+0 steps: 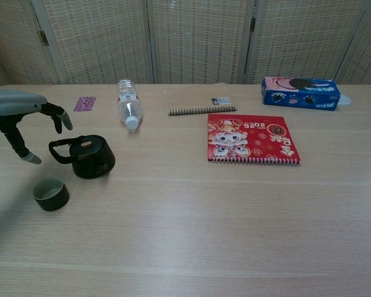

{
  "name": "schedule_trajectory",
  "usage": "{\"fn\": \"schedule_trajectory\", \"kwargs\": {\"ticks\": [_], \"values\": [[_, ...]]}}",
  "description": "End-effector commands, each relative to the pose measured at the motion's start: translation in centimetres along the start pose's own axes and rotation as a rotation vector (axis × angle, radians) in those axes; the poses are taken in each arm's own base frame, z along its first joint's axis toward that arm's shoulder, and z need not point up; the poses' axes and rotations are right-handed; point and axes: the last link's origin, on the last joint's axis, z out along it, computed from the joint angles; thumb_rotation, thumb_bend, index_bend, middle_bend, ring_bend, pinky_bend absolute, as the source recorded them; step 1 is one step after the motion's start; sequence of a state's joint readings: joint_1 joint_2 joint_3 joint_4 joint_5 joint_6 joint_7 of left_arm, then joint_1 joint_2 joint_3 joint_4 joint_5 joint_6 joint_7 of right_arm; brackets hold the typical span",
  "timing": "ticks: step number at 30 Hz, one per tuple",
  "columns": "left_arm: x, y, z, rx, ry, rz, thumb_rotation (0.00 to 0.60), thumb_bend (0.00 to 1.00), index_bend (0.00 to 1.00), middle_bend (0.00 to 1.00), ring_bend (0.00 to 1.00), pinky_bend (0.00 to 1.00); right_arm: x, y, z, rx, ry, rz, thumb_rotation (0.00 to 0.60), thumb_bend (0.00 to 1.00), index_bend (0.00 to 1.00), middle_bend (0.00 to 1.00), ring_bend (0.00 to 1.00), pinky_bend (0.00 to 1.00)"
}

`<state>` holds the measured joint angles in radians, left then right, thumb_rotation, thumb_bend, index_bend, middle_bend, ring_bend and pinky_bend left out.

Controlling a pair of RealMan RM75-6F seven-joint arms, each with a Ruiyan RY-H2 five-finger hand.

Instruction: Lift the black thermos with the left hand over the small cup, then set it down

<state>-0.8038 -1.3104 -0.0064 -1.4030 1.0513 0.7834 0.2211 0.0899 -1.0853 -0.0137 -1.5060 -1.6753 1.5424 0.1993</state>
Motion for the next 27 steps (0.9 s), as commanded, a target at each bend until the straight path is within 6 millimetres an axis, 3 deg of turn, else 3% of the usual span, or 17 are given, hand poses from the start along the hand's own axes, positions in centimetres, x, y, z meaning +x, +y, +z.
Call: {"fn": "schedule_trajectory", "kwargs": {"ticks": [1,19,22,27], "values": [[-0.3,0.5,0.9,-0.007,0.008,0.021,0.6,0.17,0.25,0.32,0.15,0.0,0.0,0.0,0.0,-0.001,-0.002,0.002,0.6,0.27,0.23,0.26,0.22,0.04],[0.6,1.0,5.0,0.056,0.048,-0.029,0.6,0.17,0.25,0.32,0.15,0.0,0.0,0.7,-0.4,-0.023,0.002,0.002,0.6,0.27,0.23,0.26,0.22,0.04],[0.6,0.6,5.0,0.07,0.043,-0.038,0.6,0.17,0.25,0.32,0.15,0.0,0.1,0.7,-0.4,-0.022,0.003,0.001,0.6,0.27,0.23,0.26,0.22,0.04],[0.3,0.0,3.1,0.04,0.019,-0.02,0.6,0.17,0.25,0.32,0.15,0.0,0.3,0.8,-0.5,-0.025,0.009,-0.003,0.6,0.27,0.23,0.26,0.22,0.04]]}}
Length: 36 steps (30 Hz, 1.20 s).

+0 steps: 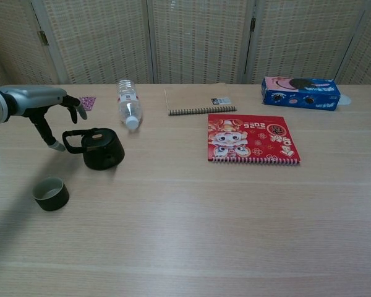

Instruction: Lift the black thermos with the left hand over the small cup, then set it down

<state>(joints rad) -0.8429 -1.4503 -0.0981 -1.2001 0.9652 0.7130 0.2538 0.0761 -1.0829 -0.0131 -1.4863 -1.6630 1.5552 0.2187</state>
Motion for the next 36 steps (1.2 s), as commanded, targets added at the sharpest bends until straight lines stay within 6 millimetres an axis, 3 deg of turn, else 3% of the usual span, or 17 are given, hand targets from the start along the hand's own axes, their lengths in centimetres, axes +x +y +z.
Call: {"fn": "schedule_trajectory", "kwargs": {"ticks": [1,6,14,36], "values": [[-0.1,-0.4,-1.8,-0.036,-0.016,0.013,0.6,0.17,0.26,0.32,0.15,0.0,0.0,0.0,0.0,-0.002,-0.002,-0.003,0.6,0.27,0.23,0.26,0.22,0.04],[0.1,-0.1,-3.7,-0.106,0.012,0.032,0.6,0.17,0.29,0.32,0.15,0.0,-0.1,-0.2,0.2,0.008,-0.01,-0.007,0.6,0.27,0.23,0.26,0.22,0.04],[-0.1,0.4,-4.9,-0.227,0.038,0.083,0.6,0.16,0.34,0.32,0.19,0.0,0.0,-0.5,0.1,0.012,-0.004,-0.01,0.6,0.27,0.23,0.26,0.22,0.04],[-1.0,0.8,-3.4,-0.299,-0.006,0.163,0.6,0.16,0.39,0.36,0.22,0.0,0.0,-0.4,-0.2,-0.002,-0.003,-0.01,0.6,0.27,0.23,0.26,0.23,0.04]]}}
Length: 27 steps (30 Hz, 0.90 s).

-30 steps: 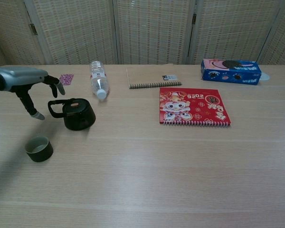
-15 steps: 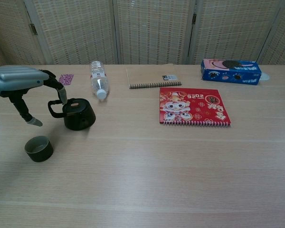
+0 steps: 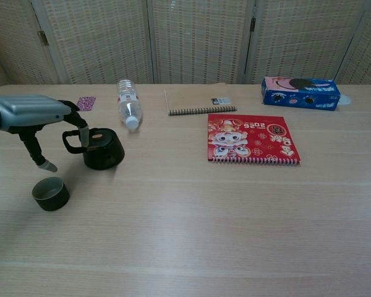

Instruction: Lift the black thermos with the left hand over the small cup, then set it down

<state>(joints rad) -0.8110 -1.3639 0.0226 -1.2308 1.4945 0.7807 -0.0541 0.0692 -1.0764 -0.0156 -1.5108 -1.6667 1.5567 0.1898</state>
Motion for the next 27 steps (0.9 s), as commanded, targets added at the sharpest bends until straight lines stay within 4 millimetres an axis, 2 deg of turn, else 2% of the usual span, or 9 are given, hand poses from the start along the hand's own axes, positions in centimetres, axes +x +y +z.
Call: {"fn": "schedule_trajectory", "kwargs": {"ticks": [1,8,16,27], "values": [[-0.02,-0.07,0.03,0.001,0.0,0.001,0.6,0.16,0.39,0.36,0.22,0.0,-0.02,-0.02,0.04,0.001,-0.001,0.0,0.6,0.27,0.23,0.26,0.23,0.04],[-0.27,-0.3,0.03,0.006,-0.01,-0.009,0.6,0.16,0.41,0.38,0.23,0.0,-0.05,0.0,0.07,-0.001,-0.001,0.0,0.6,0.27,0.23,0.26,0.24,0.04],[-0.57,0.3,0.09,-0.013,-0.018,-0.028,0.6,0.16,0.45,0.43,0.28,0.0,-0.08,0.01,0.06,-0.001,-0.001,0.001,0.6,0.27,0.23,0.26,0.24,0.04],[-0.52,0.67,0.31,-0.017,-0.003,-0.027,0.6,0.17,0.46,0.47,0.32,0.0,-0.01,0.24,-0.04,-0.01,0.002,0.0,0.6,0.27,0.23,0.26,0.24,0.04]]}}
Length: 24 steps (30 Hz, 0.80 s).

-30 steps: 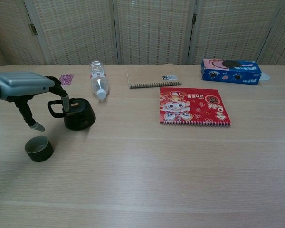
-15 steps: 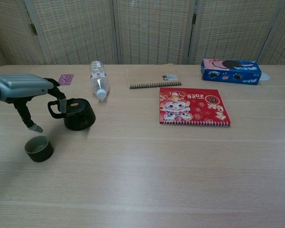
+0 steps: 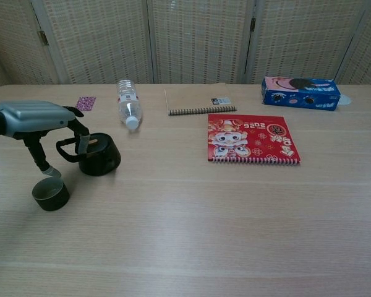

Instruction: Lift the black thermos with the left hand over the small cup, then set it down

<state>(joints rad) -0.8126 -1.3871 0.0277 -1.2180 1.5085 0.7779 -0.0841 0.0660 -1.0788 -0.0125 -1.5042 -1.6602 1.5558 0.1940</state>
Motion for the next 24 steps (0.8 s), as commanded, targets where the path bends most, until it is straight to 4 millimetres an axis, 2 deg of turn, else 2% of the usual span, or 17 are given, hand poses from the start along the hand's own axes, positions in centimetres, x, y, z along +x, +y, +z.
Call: {"fn": "schedule_trajectory", "kwargs": {"ticks": [1,9,24], "values": [[0.1,0.0,-0.1,0.003,0.009,-0.006,0.6,0.17,0.46,0.47,0.32,0.0,0.0,0.0,0.0,0.0,0.0,0.0,0.6,0.27,0.23,0.26,0.24,0.04],[0.0,-0.2,-0.5,0.016,-0.003,-0.021,0.6,0.17,0.48,0.49,0.36,0.0,-0.1,0.0,0.2,0.004,-0.003,0.001,0.6,0.27,0.23,0.26,0.24,0.04],[-1.0,-0.2,-0.6,0.035,-0.026,-0.05,0.6,0.17,0.48,0.49,0.36,0.0,-0.1,0.0,0.1,-0.001,-0.002,0.003,0.6,0.27,0.23,0.26,0.24,0.04]]}}
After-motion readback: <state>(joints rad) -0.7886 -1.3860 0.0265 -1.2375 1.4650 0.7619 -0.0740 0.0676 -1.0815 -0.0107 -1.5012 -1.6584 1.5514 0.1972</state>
